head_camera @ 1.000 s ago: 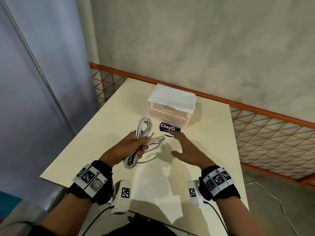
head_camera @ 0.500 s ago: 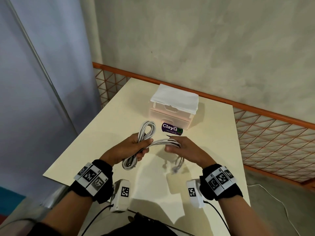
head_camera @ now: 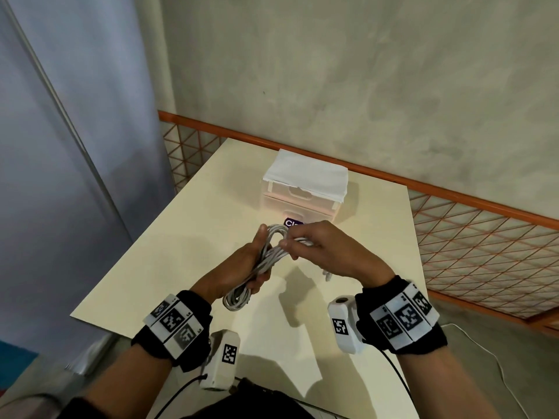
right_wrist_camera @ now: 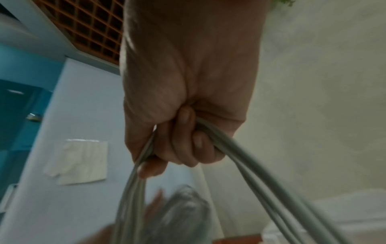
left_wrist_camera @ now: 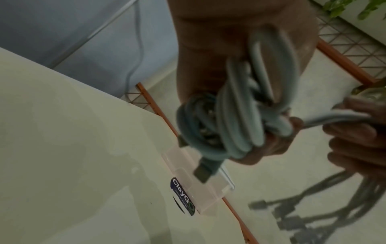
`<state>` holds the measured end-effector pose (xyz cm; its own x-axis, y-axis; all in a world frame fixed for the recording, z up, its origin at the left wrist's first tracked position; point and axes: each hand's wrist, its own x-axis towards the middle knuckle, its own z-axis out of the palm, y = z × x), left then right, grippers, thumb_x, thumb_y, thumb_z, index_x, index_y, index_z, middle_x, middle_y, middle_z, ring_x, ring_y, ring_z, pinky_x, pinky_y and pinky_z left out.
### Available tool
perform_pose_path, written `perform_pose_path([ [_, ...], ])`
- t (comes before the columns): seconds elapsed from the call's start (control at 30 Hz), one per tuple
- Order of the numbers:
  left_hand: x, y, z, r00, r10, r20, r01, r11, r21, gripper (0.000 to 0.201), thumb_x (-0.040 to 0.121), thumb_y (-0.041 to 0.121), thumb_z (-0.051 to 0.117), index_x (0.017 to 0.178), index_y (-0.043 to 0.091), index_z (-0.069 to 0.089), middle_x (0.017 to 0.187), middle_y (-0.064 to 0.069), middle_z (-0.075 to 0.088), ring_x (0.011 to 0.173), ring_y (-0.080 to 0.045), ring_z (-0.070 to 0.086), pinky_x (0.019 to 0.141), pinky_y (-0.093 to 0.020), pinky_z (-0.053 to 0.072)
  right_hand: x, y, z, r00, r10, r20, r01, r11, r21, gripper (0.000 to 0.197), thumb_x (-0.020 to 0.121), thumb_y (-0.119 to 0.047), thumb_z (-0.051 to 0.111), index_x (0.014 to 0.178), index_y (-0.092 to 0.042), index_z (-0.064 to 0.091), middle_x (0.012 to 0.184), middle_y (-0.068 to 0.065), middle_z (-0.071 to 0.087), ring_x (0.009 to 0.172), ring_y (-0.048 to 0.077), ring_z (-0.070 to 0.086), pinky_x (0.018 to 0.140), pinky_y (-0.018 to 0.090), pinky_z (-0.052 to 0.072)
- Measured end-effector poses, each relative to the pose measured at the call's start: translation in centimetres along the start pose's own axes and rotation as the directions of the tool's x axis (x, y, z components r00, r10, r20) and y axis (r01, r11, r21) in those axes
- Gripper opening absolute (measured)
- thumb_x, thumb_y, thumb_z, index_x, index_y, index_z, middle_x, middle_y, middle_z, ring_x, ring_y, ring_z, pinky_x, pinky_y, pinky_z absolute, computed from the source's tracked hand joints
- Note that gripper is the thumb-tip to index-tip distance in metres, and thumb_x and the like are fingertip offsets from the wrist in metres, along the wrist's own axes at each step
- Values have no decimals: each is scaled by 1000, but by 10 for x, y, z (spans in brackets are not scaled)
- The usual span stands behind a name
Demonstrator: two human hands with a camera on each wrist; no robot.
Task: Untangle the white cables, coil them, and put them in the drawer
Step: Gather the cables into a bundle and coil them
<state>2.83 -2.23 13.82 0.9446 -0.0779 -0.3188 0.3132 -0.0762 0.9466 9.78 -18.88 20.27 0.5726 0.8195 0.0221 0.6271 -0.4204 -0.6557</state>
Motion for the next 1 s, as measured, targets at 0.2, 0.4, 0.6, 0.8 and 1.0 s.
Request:
perform_pose_path([
  [0.2,10,-19,6,999,33,-3,-33,997,76,34,99,22,22,74,11,43,49,-1,46,40,-15,35,47,-24,32,12,-11,11,996,-37,82,41,998,-51,36,95,-36,48,83,-8,66,77,4,68,71,13,62,70,32,51],
  [0.4,4,-12,23,994,-36,101,39,999,-24,77,87,71,1,61,13,44,45,0,44,36,-14,30,41,-23,30,22,10,8,997,67,-35,-64,994,84,36,93,-30,54,69,-5,62,63,-1,61,62,13,60,66,29,44],
  [0.6,-2,-3,27,990,-27,136,24,999,31,63,87,71,26,65,14,43,44,3,38,36,-11,25,43,-24,28,26,26,12,976,144,-164,-130,987,91,25,81,-21,63,61,-5,62,53,2,55,52,8,44,56,27,35],
  [0.8,5,-1,24,997,-31,74,26,998,63,44,97,43,38,71,9,47,44,2,38,33,-10,26,41,-22,27,25,35,12,966,174,-192,-147,979,144,25,82,-34,68,72,-11,63,65,7,68,60,16,56,63,32,45],
  [1.0,4,3,7,998,24,54,-24,1000,-12,46,98,45,37,72,8,47,45,1,37,36,-12,23,41,-24,24,0,53,0,975,202,-89,-154,910,384,25,99,-28,41,105,-10,57,68,-9,48,61,3,41,62,14,39],
])
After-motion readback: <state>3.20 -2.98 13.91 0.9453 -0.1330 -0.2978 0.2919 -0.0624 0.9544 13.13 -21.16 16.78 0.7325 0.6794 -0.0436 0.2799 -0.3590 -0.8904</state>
